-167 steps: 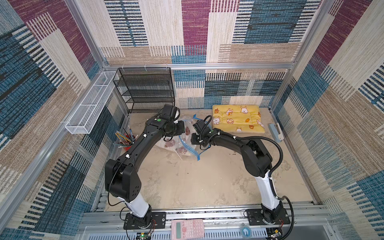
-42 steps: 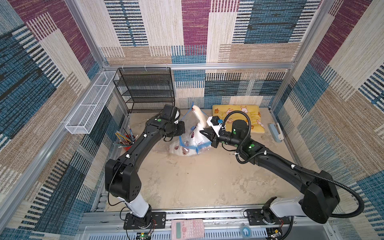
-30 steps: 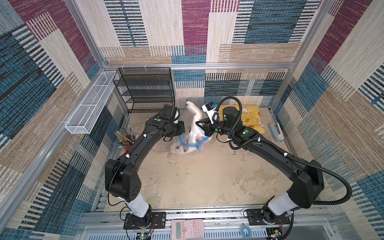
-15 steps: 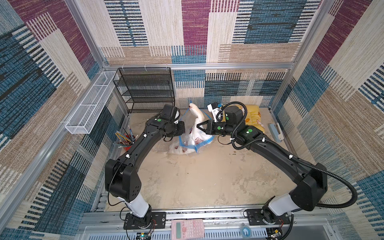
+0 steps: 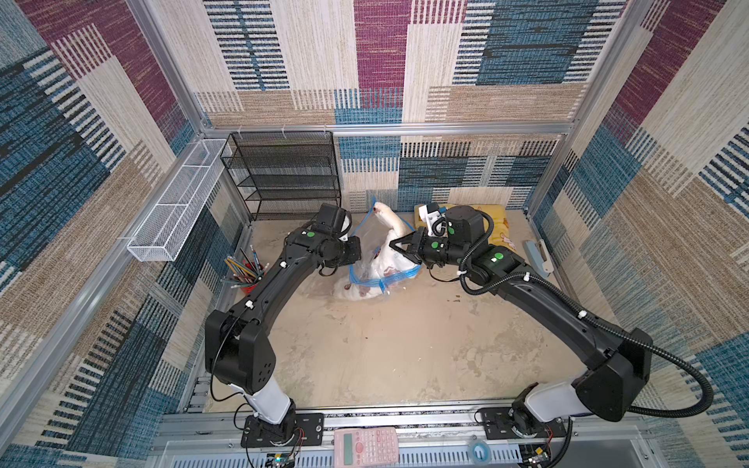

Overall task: Take the blanket out of the vacuum bag
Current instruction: Take out the blanket from the vacuum bag.

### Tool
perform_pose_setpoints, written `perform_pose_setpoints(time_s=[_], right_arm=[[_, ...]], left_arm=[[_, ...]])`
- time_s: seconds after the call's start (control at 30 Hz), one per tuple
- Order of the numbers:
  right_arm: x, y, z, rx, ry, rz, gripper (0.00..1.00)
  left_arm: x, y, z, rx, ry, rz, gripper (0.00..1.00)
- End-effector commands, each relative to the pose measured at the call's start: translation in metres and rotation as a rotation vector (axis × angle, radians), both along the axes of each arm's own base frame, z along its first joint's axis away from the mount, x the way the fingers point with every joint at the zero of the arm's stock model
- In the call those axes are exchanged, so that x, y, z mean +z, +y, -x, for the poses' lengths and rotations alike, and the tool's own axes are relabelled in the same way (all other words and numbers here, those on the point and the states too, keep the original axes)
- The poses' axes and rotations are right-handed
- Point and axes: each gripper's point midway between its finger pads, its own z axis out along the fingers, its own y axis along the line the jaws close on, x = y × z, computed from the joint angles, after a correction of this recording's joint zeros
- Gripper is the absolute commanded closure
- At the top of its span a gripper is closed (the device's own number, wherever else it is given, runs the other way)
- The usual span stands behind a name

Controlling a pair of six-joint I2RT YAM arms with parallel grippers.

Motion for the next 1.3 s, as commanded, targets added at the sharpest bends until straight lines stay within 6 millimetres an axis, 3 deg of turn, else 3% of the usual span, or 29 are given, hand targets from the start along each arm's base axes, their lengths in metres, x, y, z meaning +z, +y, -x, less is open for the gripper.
perform_pose_setpoints(time_s=[0.0, 0.23, 0.33, 0.5, 0.6, 0.63, 0.73, 0.9, 1.07, 1.27], right_arm=[[0.009, 0.008, -0.008, -0.023, 0.016, -0.085, 1.00], [0.018, 0.059, -0.011, 0.011, 0.026, -0.127, 1.00], [0.019, 0.069, -0.019, -0.032, 0.037, -0.121, 1.00], [0.022, 0.072, -0.024, -0.069, 0.082, -0.181, 1.00], [0.035, 0.073, -0.019, -0.036, 0.043, -0.175, 1.00], [0.050, 0.072, -0.018, -0.024, 0.003, -0.182, 1.00], [0.070, 0.069, -0.008, 0.033, -0.117, -0.168, 1.00], [0.074, 0.051, -0.002, -0.006, -0.184, -0.110, 1.00], [0.068, 0.046, 0.009, 0.032, -0.204, -0.076, 1.00], [0.084, 0.034, 0.019, 0.034, -0.281, -0.056, 1.00]], left_arm=[[0.000, 0.002, -0.001, 0.013, -0.004, -0.001, 1.00], [0.004, 0.001, 0.001, 0.009, -0.022, -0.014, 1.00], [0.003, -0.001, 0.001, 0.004, -0.017, -0.010, 1.00], [0.004, 0.000, 0.001, 0.004, -0.021, -0.012, 1.00], [0.006, 0.001, 0.001, 0.006, -0.025, -0.014, 1.00], [0.006, 0.000, 0.001, 0.006, -0.024, -0.012, 1.00], [0.005, 0.000, 0.001, 0.005, -0.021, -0.011, 1.00], [0.004, 0.001, 0.001, 0.009, -0.021, -0.013, 1.00], [0.005, 0.001, 0.001, 0.008, -0.023, -0.014, 1.00], [0.004, 0.000, 0.001, 0.006, -0.021, -0.012, 1.00]])
